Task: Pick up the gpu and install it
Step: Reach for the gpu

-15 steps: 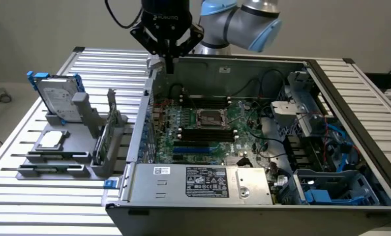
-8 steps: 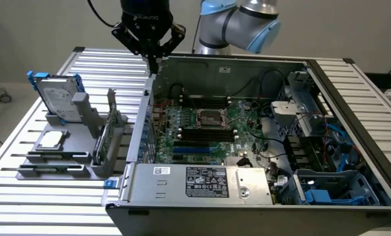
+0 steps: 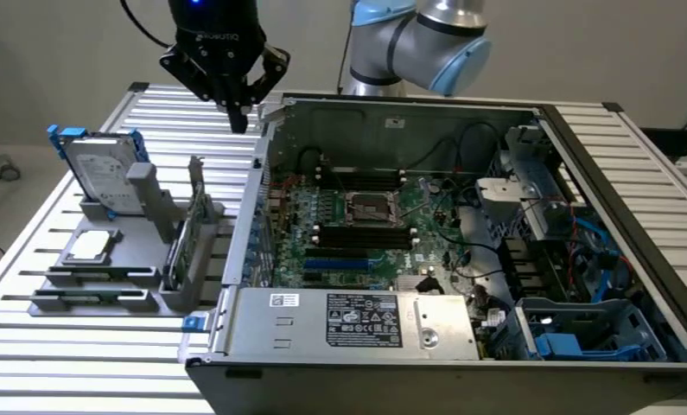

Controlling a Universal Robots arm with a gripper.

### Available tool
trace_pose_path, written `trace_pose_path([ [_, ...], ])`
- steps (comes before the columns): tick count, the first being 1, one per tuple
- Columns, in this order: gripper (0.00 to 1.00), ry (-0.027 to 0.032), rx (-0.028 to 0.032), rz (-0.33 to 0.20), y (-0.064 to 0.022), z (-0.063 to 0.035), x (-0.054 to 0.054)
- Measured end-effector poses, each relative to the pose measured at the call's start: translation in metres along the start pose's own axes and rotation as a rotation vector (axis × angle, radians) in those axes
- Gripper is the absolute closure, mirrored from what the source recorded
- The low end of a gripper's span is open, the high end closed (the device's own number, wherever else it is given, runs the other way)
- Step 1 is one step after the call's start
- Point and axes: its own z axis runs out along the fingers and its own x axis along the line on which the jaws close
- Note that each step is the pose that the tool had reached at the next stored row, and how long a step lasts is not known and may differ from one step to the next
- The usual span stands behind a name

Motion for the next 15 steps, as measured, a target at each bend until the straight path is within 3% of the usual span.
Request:
trace_pose_path([
  [15, 0.89, 0.0002, 0.0025, 0.0, -0.0057, 0.0174, 0.068],
])
